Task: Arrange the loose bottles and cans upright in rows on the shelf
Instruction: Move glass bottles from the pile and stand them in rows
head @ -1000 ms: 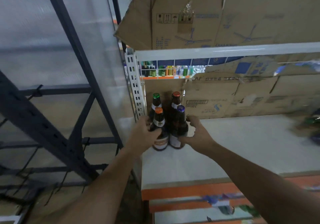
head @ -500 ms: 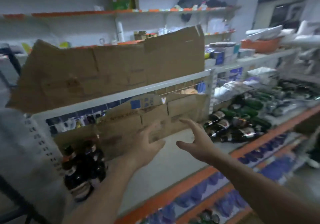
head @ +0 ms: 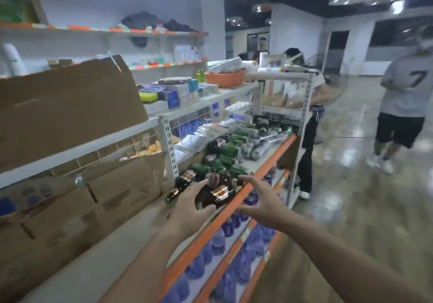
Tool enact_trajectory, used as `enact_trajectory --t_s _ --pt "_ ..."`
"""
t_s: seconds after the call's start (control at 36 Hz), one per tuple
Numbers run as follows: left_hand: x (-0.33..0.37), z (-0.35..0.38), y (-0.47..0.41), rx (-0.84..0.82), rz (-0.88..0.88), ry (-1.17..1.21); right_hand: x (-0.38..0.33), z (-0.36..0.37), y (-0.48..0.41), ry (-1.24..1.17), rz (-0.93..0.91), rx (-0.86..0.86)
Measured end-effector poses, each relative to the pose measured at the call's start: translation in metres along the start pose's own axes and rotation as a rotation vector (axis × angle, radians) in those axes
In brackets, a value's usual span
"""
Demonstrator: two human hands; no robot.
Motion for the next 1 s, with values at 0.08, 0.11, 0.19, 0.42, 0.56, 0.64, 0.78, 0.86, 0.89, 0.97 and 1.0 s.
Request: enact_trajectory --t_s 0.08,0.11,0.19,0.42,0.56,0.64,0.78,0.86,0.89,0.97,1.0 --pt "-0.021 0.005 -0.032 -0.005 -0.051 0.013 0.005 0.014 -0.030 0.028 -0.027 -0.056" --pt "-0.029 0.005 -0.042 0.000 -0.075 0.027 0.007 0.019 -0.042 0.038 -0.036 -0.077" --pt "-0.060 0.007 -0.074 0.023 -0.143 0.044 0.018 0.036 -0.081 0.076 -0.056 -0.136" --pt "-0.116 0.026 -0.164 -0.061 -0.255 0.112 0.064 0.054 -0.184 0.119 0.030 -0.267" --pt "-0.132 0.028 -0.215 -0.050 -0.301 0.076 0.091 0.059 -0.234 0.109 0.071 -0.331" --pt "-0.138 0.030 -0.238 -0.043 -0.295 0.050 0.102 0.064 -0.261 0.086 0.069 -0.365" --pt "-0.150 0.034 -0.268 0.011 -0.333 0.040 0.108 0.075 -0.308 0.120 -0.034 -0.411" --pt "-0.154 0.036 -0.277 0.072 -0.386 0.038 0.109 0.084 -0.337 0.110 -0.126 -0.449" --pt "-0.156 0.037 -0.279 0.098 -0.394 0.035 0.109 0.087 -0.347 0.097 -0.153 -0.461" --pt "-0.159 0.037 -0.283 0.201 -0.433 0.029 0.112 0.100 -0.373 0.072 -0.233 -0.524" --pt "-0.159 0.038 -0.283 0.239 -0.454 0.029 0.113 0.103 -0.379 0.063 -0.255 -0.553"
Point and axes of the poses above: each hand's wrist, its own y-axis away from the middle knuckle, its own z-axis out of the palm, x = y × z, the point moved 2 cm from there along -y, towards the middle knuckle, and after that the axes turned 11 degrees about y, right-handed, at the moved point
